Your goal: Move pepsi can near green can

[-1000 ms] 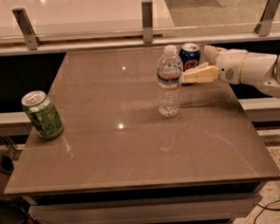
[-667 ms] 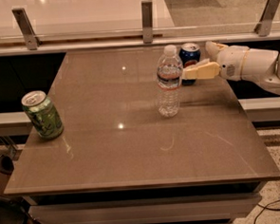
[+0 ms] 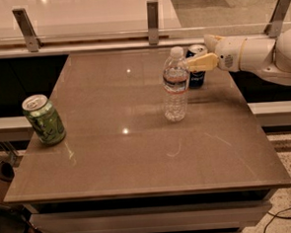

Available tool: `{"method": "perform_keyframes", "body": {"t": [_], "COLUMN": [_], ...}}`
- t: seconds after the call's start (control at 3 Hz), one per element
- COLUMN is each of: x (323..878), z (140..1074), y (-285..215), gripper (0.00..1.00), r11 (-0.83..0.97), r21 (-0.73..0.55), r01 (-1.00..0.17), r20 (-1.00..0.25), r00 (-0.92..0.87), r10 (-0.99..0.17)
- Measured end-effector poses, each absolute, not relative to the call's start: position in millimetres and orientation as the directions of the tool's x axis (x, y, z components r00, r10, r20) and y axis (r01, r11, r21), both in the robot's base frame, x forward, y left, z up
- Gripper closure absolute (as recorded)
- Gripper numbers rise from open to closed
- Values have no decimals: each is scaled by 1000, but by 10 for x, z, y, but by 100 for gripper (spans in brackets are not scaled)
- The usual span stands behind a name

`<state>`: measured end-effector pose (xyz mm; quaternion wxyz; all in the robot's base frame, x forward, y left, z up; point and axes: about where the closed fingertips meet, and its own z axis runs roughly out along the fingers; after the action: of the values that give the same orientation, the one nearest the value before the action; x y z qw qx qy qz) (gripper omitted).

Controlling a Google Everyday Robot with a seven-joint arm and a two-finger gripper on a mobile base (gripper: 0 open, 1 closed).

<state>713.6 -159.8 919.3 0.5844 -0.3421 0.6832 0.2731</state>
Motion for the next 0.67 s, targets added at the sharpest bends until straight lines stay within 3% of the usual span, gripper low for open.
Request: {"method": "perform_keyframes", "body": {"t": [0.67], "x": [7193], "z": [9162], "y": [-1628], "gripper": [0], "r11": [627], "r21": [-7], "r01": [-779], "r20": [-992], "r00": [-72], "r10": [-100]}}
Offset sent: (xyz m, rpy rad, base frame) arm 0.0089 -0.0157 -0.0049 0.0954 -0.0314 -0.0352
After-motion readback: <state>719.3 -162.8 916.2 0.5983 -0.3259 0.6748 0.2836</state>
